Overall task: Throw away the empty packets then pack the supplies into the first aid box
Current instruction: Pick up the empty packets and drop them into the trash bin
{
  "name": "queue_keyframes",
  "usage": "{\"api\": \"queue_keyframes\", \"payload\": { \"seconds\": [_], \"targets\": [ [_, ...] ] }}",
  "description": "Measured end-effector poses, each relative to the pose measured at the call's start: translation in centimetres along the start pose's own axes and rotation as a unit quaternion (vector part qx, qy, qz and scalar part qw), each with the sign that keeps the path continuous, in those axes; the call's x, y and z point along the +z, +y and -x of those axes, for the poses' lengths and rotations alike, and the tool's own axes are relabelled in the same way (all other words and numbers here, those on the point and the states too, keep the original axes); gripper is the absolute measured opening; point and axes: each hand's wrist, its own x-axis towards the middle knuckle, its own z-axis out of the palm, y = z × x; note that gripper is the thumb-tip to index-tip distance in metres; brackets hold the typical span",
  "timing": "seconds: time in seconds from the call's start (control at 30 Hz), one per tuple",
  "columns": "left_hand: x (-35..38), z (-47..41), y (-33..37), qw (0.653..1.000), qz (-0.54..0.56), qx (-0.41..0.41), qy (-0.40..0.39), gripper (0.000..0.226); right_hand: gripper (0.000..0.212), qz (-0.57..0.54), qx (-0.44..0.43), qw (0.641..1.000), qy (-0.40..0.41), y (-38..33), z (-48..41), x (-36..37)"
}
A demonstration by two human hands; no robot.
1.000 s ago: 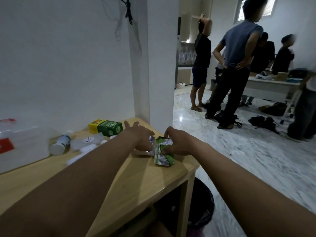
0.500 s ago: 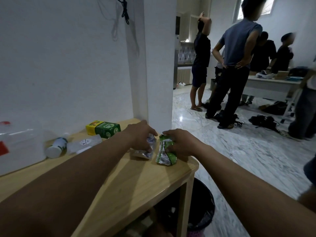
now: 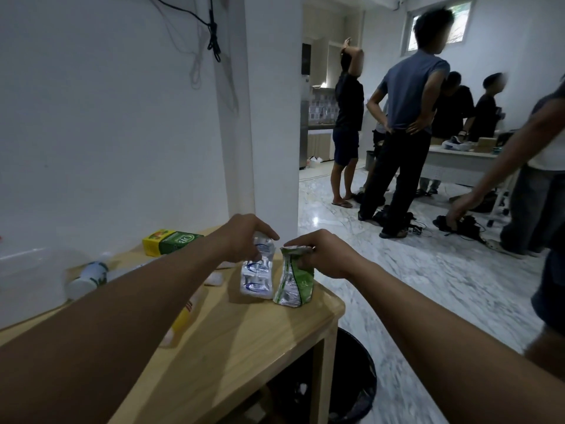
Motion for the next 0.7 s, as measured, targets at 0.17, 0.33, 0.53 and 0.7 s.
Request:
{"api": "queue_keyframes", "payload": {
  "seconds": [0.17,0.33,0.53,0.7],
  "targets": [
    [-1.9,-1.4,0.7,0.998,0.046,0.016,0.033,0.051,0.039,-0.025,-0.003,0.999,0.043,0.2,-0.4,-2.7],
    [-3.2,-4.2,2.2,0.993,0.079,0.043,0.072,0.049,0.032,-0.019,-0.008,0.995,0.093,0.9,-1.1,-6.0],
    [-2.9,-8.8,4.2,0.986,0.119,0.074,0.094,0.045,0.031,-0.027,0.011,0.991,0.127,2.9,-2.6,-9.2],
    [0.2,-13.5,4.9,0.988,0.102,0.099,0.067,0.038,0.031,-0.022,0.042,0.99,0.131,6.2,-3.6,-9.6]
  ]
}}
